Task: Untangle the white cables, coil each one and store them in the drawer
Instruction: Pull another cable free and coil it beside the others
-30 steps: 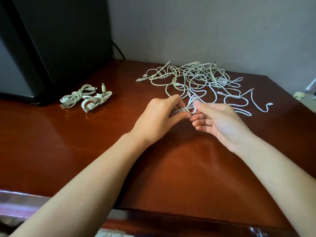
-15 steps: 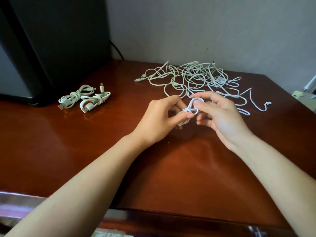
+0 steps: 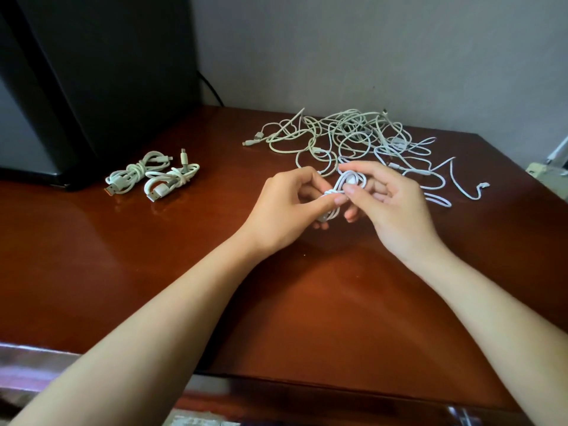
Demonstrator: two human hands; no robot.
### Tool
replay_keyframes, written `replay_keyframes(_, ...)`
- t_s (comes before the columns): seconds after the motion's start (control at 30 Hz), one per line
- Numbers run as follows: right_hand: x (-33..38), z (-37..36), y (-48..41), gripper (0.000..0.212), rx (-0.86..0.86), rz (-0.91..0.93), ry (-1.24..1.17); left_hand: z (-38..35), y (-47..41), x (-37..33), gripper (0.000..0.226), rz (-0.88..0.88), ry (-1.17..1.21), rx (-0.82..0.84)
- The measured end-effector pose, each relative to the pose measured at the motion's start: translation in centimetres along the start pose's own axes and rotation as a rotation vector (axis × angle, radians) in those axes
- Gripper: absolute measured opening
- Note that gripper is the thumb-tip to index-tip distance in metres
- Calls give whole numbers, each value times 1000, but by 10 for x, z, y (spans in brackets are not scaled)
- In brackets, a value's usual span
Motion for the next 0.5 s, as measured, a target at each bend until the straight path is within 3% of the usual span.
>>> replay_keyframes(0.3, -3, 3, -2, 23, -54, -123, -141, -4, 1, -2, 19, 30, 12, 74)
replay_keyframes(0.5, -2, 1, -1, 28, 74, -10, 17, 0, 0, -2, 16, 59, 25, 71)
Point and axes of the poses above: each hand's wrist, its own y-axis away from the middle knuckle, its own z-axis out of the back of the hand, x = y × z, the point moved 3 cm from there along -y, towards the middle knuckle, and after that the axes turned 5 degrees about -y, right-handed, at the moved point
